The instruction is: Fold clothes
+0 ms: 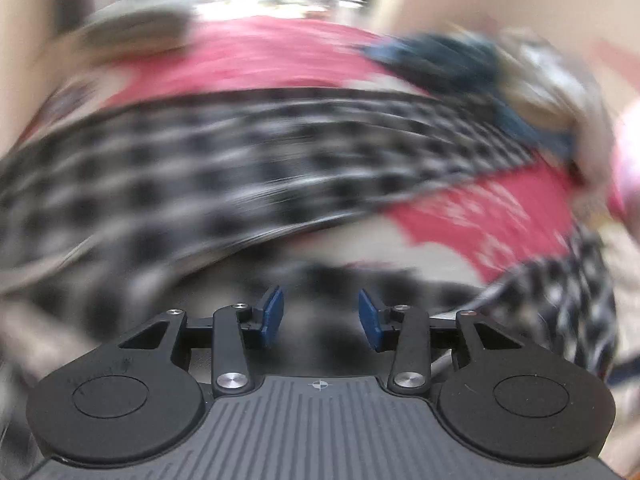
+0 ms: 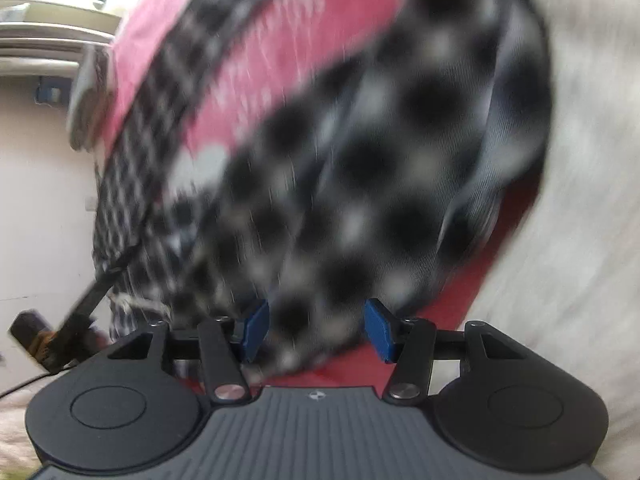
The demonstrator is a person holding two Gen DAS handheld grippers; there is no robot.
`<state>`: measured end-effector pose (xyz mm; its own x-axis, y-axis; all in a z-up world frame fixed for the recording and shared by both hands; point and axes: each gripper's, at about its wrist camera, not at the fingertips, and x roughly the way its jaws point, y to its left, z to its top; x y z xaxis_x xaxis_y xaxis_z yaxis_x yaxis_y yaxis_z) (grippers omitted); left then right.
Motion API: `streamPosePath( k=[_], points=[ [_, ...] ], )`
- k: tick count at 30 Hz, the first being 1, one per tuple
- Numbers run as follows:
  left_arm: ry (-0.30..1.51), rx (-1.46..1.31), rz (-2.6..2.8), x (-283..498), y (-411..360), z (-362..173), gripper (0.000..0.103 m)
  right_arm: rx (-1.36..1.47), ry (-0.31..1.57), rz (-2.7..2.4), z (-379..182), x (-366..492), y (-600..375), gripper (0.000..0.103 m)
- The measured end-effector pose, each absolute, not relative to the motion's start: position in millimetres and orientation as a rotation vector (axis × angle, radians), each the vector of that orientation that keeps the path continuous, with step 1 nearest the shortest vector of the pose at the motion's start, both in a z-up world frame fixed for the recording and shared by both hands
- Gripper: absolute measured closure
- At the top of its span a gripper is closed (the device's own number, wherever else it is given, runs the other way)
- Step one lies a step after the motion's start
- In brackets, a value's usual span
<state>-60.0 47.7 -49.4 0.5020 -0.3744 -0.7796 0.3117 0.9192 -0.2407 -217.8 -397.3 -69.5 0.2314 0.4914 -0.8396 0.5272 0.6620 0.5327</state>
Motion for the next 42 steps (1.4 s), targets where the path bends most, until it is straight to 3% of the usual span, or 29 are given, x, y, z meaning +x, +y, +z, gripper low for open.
streamPosePath(
  k=[4,9,15,17,19,21,33,42],
  points=[
    [1.001,-0.224,-0.189,-96,138,-45,0.059,0.889,1.468,-0.182,-91,-227,-378,0.047],
    [1.021,-0.408,0.072,-152,222,-57,0.058,0.815,1.340,-0.400,-80,-230,-388,0.047],
    [0.986,-0.632,0.230,-184,272,-84,0.058,0.774,1.231,-0.525,-79,-237,-396,0.049],
    [0.973,-0.676,0.243,-183,278,-91,0.058,0.759,1.201,-0.521,-77,-241,-395,0.056],
    [0.944,-0.694,0.241,-180,281,-92,0.058,0.757,1.168,-0.494,-70,-248,-403,0.084],
    [0.921,-0.698,0.234,-177,285,-93,0.058,0.739,1.141,-0.464,-61,-252,-400,0.096],
    [0.858,-0.825,0.254,-181,296,-98,0.058,0.815,0.736,-0.319,26,-245,-432,0.098],
    [0.741,-1.058,0.328,-179,318,-105,0.057,0.943,0.674,-0.263,21,-227,-443,0.098]
  ],
)
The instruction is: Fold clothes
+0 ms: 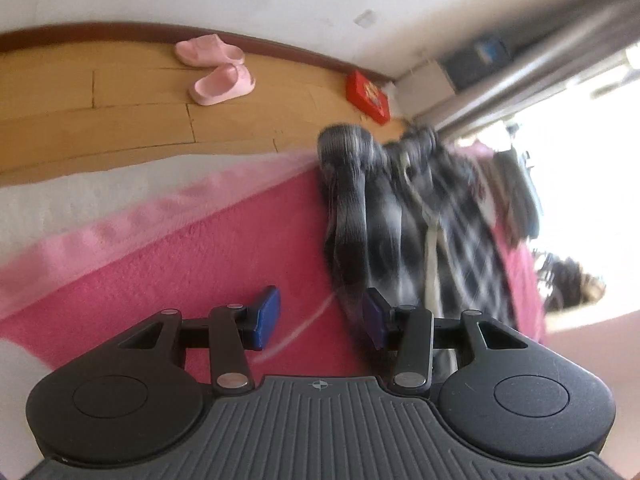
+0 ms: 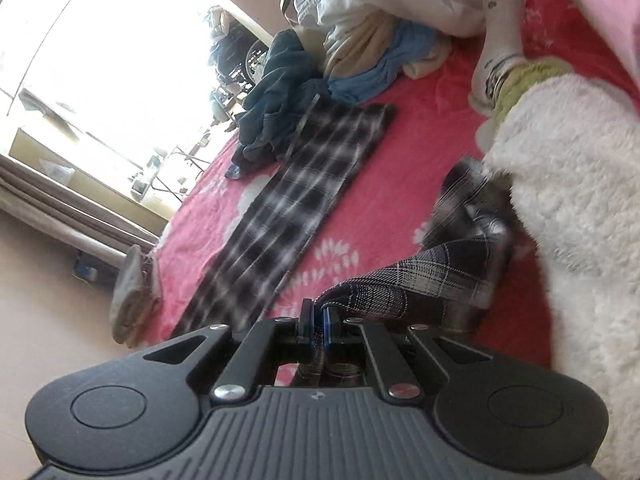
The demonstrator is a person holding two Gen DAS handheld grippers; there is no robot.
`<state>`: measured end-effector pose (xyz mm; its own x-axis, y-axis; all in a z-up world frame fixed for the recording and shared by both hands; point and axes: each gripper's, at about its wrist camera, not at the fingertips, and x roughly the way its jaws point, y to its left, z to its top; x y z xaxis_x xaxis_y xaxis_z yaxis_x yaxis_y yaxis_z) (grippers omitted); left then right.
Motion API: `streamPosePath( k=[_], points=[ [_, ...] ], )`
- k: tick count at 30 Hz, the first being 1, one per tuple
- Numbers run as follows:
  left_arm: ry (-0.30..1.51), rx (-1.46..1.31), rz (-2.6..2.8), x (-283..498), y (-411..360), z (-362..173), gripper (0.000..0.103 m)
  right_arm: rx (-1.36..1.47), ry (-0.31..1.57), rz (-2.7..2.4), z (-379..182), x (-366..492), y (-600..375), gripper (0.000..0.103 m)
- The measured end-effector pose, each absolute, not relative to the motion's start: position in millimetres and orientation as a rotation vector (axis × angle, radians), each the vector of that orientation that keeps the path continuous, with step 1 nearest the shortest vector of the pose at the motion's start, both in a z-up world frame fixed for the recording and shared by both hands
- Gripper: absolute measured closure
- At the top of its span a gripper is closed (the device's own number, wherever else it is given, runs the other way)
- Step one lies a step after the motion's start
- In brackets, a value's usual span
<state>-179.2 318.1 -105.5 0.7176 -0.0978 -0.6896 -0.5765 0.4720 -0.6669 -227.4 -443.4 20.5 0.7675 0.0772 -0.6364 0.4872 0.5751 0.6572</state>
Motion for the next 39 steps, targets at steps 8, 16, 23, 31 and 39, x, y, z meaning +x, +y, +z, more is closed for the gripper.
streamPosePath(
  k=[8,16,23,31,39],
  points=[
    [0.757,-0.964,0.318,-127,329,-109,0.057,0.998,0.617,-0.241,27,-228,-443,0.098],
    [0.782,-0.867,0.329,-89,320,-108,0.092,1.018,0.543,-0.238,31,-217,-444,0.098],
    [0.640,-0.913,0.343,-79,308,-72,0.098,0.964,0.385,-0.209,61,-176,-448,0.098],
    [0.605,-0.854,0.326,-4,290,-37,0.098,0.864,0.311,-0.161,94,-54,-459,0.098],
    [0.696,-0.686,0.335,91,272,-42,0.098,0.819,0.400,-0.224,63,78,-461,0.098]
  ],
)
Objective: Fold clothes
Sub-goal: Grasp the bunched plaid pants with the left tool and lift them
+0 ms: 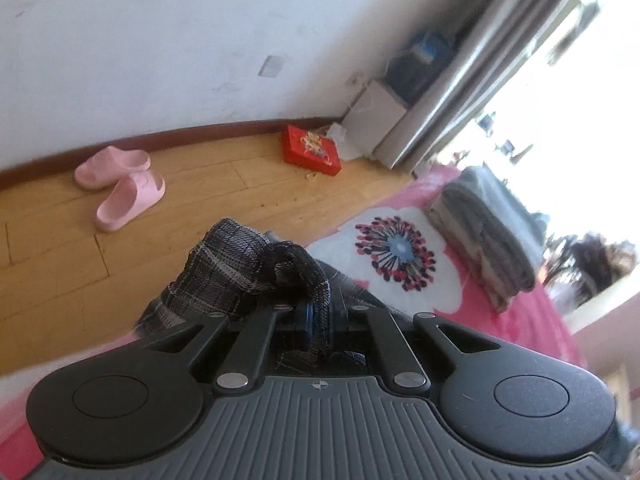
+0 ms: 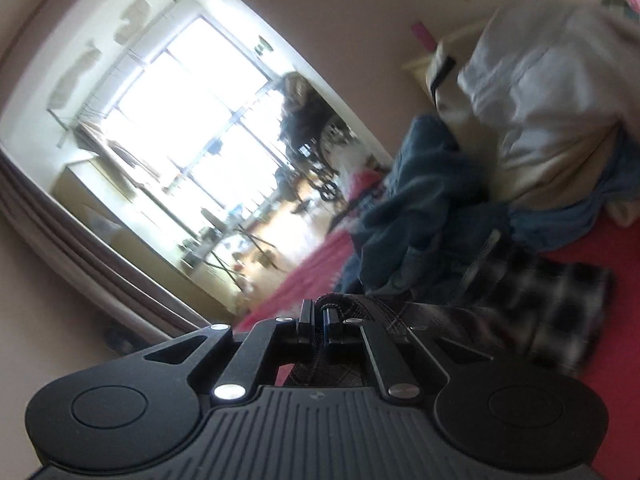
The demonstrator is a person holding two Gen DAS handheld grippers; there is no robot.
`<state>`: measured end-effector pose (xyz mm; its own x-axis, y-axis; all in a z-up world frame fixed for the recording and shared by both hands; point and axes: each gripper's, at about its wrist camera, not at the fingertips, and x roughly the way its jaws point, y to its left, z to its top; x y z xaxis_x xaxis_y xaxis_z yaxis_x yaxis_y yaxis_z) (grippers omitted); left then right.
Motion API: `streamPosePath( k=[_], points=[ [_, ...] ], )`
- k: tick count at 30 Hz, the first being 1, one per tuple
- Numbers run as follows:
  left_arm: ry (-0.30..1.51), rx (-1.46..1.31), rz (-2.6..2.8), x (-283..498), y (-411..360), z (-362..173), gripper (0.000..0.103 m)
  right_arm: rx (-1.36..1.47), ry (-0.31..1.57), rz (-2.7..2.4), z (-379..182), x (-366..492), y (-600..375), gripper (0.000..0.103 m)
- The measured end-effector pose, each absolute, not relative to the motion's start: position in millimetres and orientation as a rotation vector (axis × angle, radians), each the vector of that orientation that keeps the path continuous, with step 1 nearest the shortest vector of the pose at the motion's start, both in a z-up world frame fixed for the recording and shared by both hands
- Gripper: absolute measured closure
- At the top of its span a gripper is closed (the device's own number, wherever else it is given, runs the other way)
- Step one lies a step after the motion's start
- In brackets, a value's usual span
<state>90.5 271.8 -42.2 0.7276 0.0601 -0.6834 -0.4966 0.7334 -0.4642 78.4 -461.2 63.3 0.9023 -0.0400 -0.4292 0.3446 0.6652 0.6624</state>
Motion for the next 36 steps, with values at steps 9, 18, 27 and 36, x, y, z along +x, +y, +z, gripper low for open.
streamPosePath(
  k=[9,18,27,36],
  points=[
    [0.819,-0.571,0.304,159,263,-71,0.095,0.762,0.528,-0.299,-11,164,-457,0.098],
    [0.780,-0.985,0.180,168,312,-96,0.052,1.102,0.923,-0.184,-109,212,-485,0.073],
    [0.678,-1.151,0.134,126,342,-84,0.049,0.704,0.904,-0.113,-40,177,-447,0.059],
    [0.701,-0.958,0.181,59,356,-59,0.046,0.286,0.758,0.239,28,135,-337,0.058]
  ],
)
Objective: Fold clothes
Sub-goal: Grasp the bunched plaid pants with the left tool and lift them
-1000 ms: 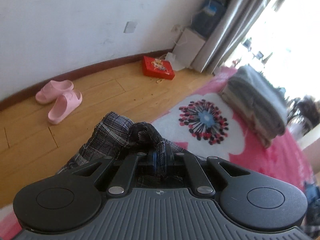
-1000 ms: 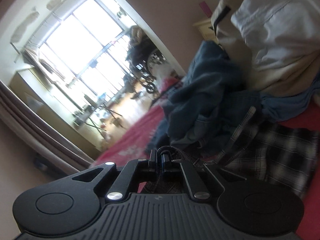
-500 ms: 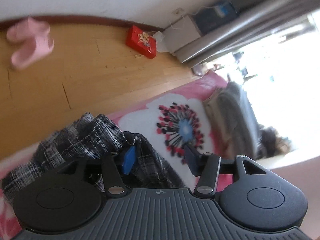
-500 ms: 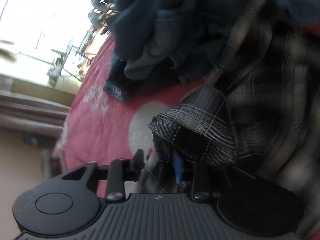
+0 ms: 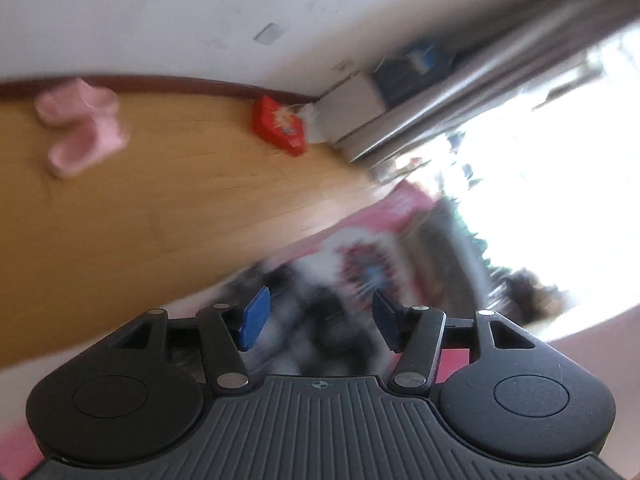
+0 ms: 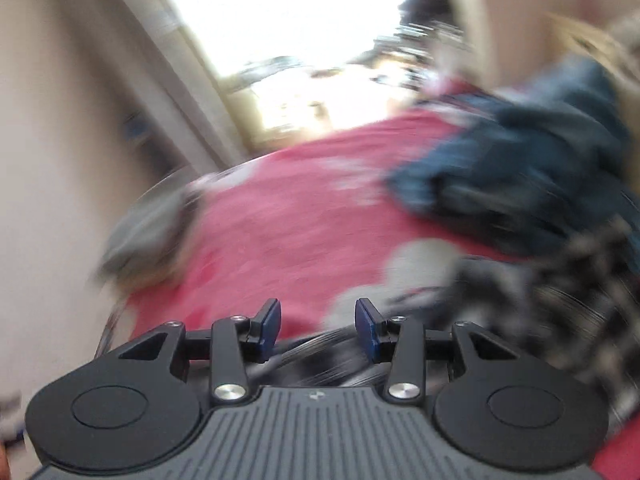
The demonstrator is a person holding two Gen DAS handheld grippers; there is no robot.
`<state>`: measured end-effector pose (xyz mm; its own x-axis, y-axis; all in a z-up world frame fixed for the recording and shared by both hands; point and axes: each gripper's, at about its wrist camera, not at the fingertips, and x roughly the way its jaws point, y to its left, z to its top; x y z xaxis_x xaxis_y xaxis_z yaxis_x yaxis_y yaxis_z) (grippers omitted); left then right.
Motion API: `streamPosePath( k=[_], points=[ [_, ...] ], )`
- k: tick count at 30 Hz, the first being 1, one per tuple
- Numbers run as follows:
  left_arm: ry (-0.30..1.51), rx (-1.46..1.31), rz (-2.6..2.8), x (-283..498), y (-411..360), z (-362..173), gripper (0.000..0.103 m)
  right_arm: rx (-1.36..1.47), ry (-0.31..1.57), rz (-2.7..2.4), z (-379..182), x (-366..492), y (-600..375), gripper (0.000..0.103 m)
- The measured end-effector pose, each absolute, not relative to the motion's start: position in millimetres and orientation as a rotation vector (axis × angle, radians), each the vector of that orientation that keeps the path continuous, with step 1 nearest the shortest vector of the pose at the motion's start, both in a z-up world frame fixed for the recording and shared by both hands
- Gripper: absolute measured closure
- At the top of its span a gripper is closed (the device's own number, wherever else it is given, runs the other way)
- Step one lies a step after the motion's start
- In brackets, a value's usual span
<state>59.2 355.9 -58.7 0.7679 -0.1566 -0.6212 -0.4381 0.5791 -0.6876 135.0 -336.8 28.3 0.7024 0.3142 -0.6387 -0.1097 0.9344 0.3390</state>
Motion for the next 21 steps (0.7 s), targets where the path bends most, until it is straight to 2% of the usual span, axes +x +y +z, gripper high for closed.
streamPosePath(
  k=[5,7,9,14,18,21],
  points=[
    [0.778,-0.990,0.147,28,343,-84,0.044,0.087,0.782,0.571,9,83,-226,0.059],
    [0.789,-1.027,0.141,27,340,-96,0.040,0.203,0.877,0.666,-11,67,-200,0.059],
    [0.799,-1.062,0.139,26,339,-108,0.039,0.371,0.969,0.674,-34,54,-191,0.057],
    [0.766,-1.147,0.148,33,341,-129,0.039,0.797,1.109,0.441,-104,35,-229,0.053],
    [0.723,-1.165,0.152,39,339,-134,0.040,1.098,1.046,0.285,-145,31,-277,0.054],
    [0.699,-1.180,0.166,40,338,-136,0.041,1.223,0.981,0.253,-161,43,-290,0.054]
  ],
)
